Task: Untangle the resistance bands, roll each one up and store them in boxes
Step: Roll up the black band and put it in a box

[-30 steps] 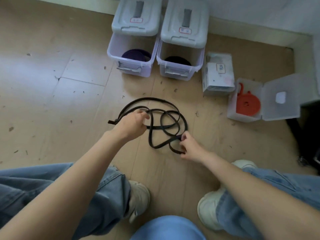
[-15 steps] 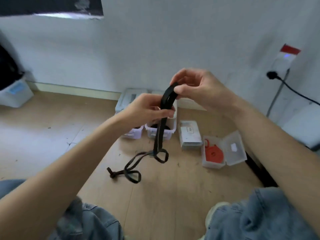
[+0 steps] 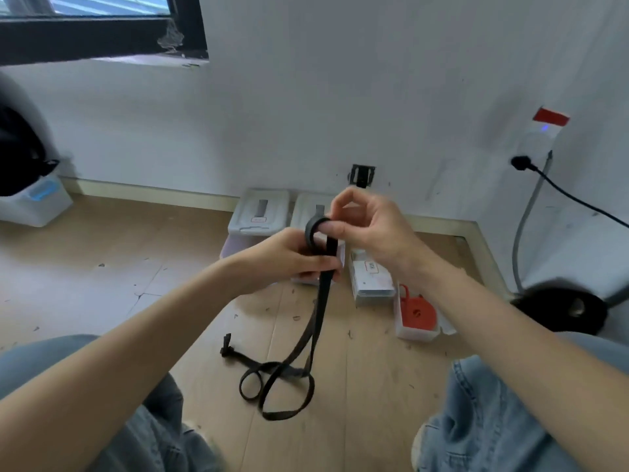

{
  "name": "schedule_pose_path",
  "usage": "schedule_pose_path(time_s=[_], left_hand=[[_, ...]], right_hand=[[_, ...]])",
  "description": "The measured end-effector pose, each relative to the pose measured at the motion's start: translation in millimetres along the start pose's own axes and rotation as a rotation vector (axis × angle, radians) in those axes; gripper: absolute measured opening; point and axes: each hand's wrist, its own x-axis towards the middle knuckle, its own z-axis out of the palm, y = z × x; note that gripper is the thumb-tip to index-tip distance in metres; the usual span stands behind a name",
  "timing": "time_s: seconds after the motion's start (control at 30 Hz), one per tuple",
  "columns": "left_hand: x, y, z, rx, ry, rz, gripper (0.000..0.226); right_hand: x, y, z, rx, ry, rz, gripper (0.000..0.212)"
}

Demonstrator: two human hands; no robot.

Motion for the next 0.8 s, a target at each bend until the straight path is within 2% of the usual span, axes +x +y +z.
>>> schedule_pose_path(time_s=[0.1, 0.17, 0.23, 0.3, 0.37, 0.47, 0.53, 0.6, 0.67, 0.73, 0.8], left_hand=[[6, -1, -9, -0.08, 0.001, 0.036, 0.008], [10, -1, -11, 0.097, -0.068, -0.01, 0.003], [15, -11, -6, 0.269, -0.097, -0.079, 0.004], [19, -21, -6, 0.263, -0.064, -0.131, 0.007], [18, -23, -14, 0.205, -0.016, -0.149, 0.016], [16, -14, -30, 0.156, 0.188, -0.115, 0.015], [11, -5, -32, 0.026, 0.375, -0.071, 0.008], [7, 2, -27, -0.062, 0.454, -0.039, 0.011], [3, 6, -24, -0.143, 0.431, -0.051, 0.022], [-1, 9, -22, -0.195, 0.337, -0.093, 0.038], [-4, 10, -20, -0.23, 0.281, -0.122, 0.038]], right_hand=[[12, 2, -6, 0.364, 0.216, -0.058, 0.017], [17, 6, -8, 0.54, 0.232, -0.028, 0.014], [17, 14, -2, 0.504, 0.161, 0.055, 0.018], [15, 21, 2, 0.473, 0.127, 0.13, 0.023], [15, 27, 1, 0.491, 0.13, 0.169, 0.018], [19, 32, 1, 0.556, 0.141, 0.208, 0.015], [22, 32, 6, 0.503, 0.117, 0.204, 0.015], [22, 29, 10, 0.395, 0.064, 0.168, 0.014], [21, 27, 11, 0.227, 0.025, 0.1, 0.014], [20, 24, 14, 0.074, -0.011, 0.038, 0.015], [17, 24, 15, 0.025, -0.052, 0.014, 0.015]])
